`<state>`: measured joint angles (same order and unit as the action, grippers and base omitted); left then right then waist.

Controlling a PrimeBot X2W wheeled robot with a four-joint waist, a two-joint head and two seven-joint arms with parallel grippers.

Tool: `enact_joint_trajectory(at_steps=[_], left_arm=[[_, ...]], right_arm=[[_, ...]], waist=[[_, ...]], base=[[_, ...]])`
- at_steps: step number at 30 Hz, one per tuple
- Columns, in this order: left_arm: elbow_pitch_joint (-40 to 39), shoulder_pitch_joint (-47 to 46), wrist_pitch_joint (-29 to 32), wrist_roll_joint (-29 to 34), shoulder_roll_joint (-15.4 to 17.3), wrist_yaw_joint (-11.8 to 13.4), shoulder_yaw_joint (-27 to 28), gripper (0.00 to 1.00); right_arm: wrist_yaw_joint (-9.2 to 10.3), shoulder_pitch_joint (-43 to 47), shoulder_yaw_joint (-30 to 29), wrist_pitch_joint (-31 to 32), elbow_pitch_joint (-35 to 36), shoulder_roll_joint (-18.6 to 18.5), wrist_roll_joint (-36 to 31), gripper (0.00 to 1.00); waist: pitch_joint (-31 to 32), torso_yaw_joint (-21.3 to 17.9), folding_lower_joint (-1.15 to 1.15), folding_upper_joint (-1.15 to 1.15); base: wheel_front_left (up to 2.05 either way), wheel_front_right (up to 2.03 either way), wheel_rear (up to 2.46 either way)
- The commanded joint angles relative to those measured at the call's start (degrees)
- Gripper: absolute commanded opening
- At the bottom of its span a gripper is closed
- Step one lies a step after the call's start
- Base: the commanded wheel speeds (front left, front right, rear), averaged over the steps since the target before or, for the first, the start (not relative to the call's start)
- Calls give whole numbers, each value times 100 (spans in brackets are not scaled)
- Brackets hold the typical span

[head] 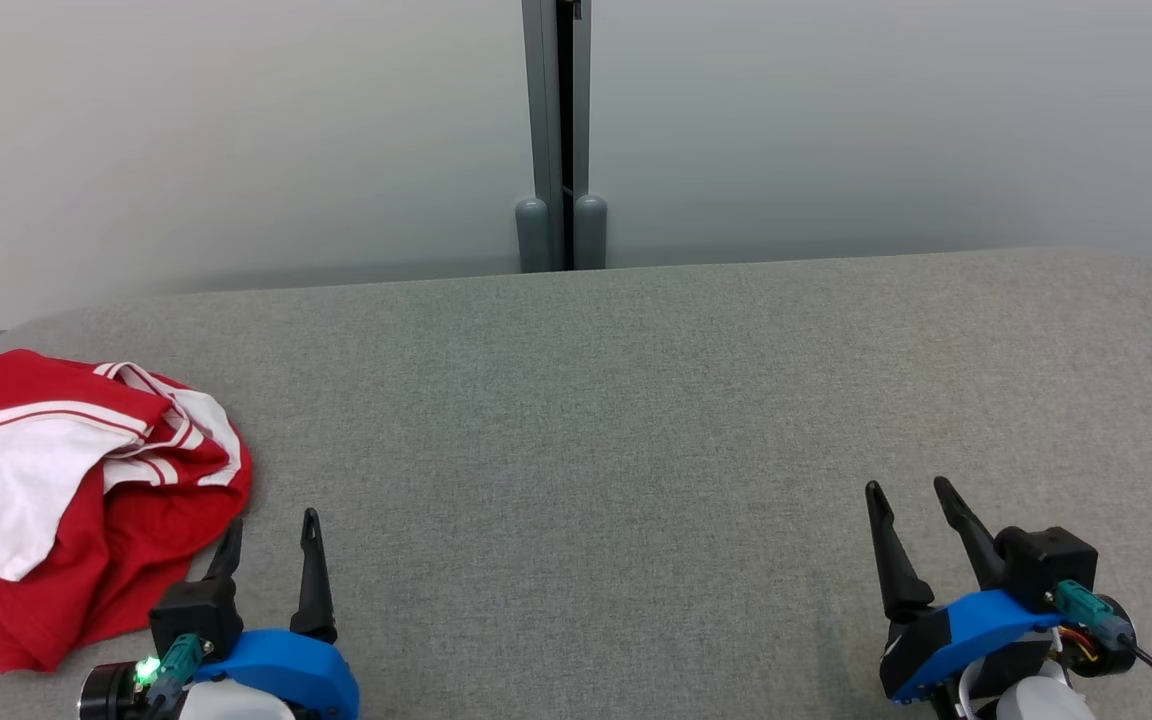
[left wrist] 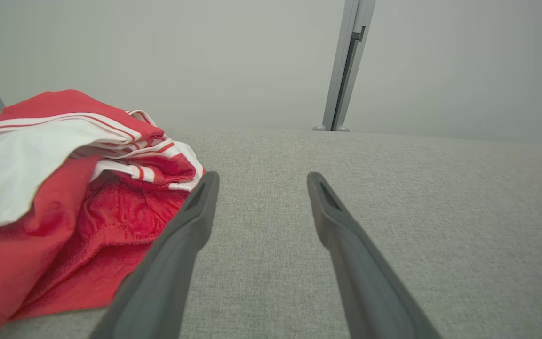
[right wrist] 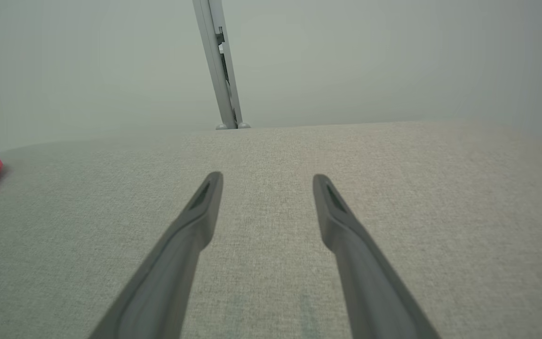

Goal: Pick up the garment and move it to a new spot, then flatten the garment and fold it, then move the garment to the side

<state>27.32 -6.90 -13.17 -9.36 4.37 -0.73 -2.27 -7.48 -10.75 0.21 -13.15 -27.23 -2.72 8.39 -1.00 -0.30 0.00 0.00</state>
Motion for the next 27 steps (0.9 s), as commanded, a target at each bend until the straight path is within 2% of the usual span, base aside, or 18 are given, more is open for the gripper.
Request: enact_joint_trajectory(at_steps=[1,19,27], left_arm=[[39,-15,-44,127,5,30,1,100],[173,52,-216,753,-63,111,81,100],[191,46,-211,747,-64,47,144,100]], right_arm=[[-1,-76,0,-46,-59,-23,-148,100],[-2,-68,-47,-217,-217,-30,-821,100],[-2,-35,30,-210,-228,-28,-617,100]], waist=[[-3,-4,0,0],[-11,41,0,0],[-44,427,0,0]], base=[[0,0,0],[0,0,0],[0,0,0]])
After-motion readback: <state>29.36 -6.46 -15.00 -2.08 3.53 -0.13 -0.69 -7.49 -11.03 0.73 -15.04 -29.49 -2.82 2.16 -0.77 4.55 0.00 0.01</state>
